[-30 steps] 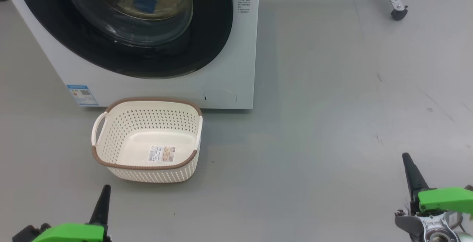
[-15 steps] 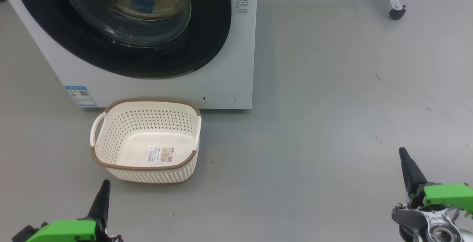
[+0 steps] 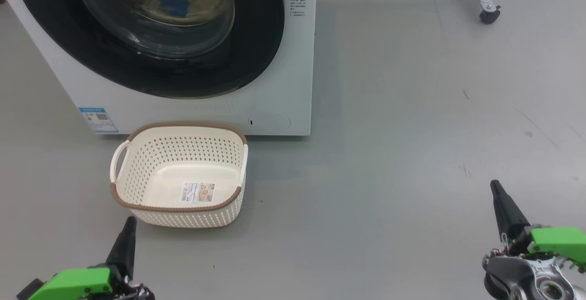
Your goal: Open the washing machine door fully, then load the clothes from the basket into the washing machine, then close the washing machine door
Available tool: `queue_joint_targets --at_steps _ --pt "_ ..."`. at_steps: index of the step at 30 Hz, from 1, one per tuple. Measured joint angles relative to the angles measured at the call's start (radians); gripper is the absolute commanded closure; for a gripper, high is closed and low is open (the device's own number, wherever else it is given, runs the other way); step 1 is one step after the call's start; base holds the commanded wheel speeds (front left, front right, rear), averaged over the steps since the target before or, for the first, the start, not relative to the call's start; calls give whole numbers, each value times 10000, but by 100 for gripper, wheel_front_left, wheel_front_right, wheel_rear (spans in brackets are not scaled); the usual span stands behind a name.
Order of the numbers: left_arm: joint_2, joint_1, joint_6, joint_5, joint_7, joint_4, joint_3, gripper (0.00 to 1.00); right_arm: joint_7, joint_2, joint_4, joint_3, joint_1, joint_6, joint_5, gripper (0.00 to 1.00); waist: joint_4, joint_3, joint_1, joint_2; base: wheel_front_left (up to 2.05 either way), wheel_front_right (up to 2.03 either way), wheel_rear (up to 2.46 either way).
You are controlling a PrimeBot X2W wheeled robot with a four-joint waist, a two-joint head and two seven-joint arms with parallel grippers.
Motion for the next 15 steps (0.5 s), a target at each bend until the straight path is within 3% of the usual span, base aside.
queue_joint_targets --at_steps 15 --pt "-12 0 0 -13 6 0 19 100 0 0 -6 4 -1 0 8 100 0 0 0 0 0 0 0"
